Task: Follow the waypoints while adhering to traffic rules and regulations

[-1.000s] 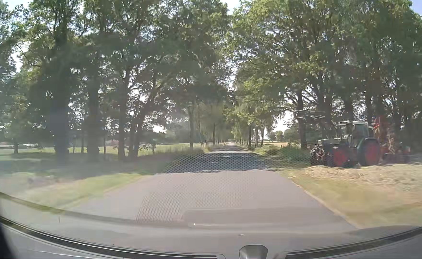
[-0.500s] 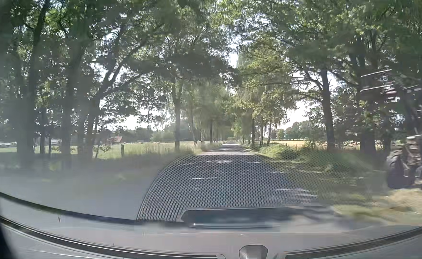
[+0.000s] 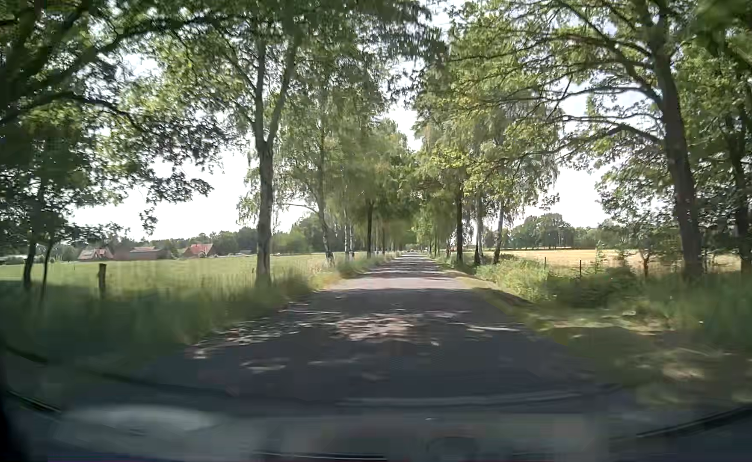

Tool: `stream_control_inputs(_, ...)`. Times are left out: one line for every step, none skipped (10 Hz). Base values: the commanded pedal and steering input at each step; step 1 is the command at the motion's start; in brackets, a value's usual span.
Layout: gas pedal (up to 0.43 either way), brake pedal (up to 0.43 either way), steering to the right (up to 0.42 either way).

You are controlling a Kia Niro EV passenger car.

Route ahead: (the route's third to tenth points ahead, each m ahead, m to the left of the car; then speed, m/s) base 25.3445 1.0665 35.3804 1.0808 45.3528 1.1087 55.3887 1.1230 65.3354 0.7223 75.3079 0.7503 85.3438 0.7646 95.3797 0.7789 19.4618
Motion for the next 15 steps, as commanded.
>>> stream_control_inputs(0.197, 0.006, 0.004)
stream_control_inputs(0.197, 0.006, 0.004)
stream_control_inputs(0.209, 0.006, 0.004)
stream_control_inputs(0.209, 0.006, 0.004)
stream_control_inputs(0.22, 0.006, 0.004)
stream_control_inputs(0.22, 0.006, 0.004)
stream_control_inputs(0.22, 0.006, 0.004)
stream_control_inputs(0.22, 0.006, 0.004)
stream_control_inputs(0.22, 0.006, 0.005)
stream_control_inputs(0.22, 0.006, 0.004)
stream_control_inputs(0.22, 0.006, 0.004)
stream_control_inputs(0.22, 0.006, 0.004)
stream_control_inputs(0.22, 0.006, 0.004)
stream_control_inputs(0.22, 0.006, 0.004)
stream_control_inputs(0.22, 0.006, 0.004)
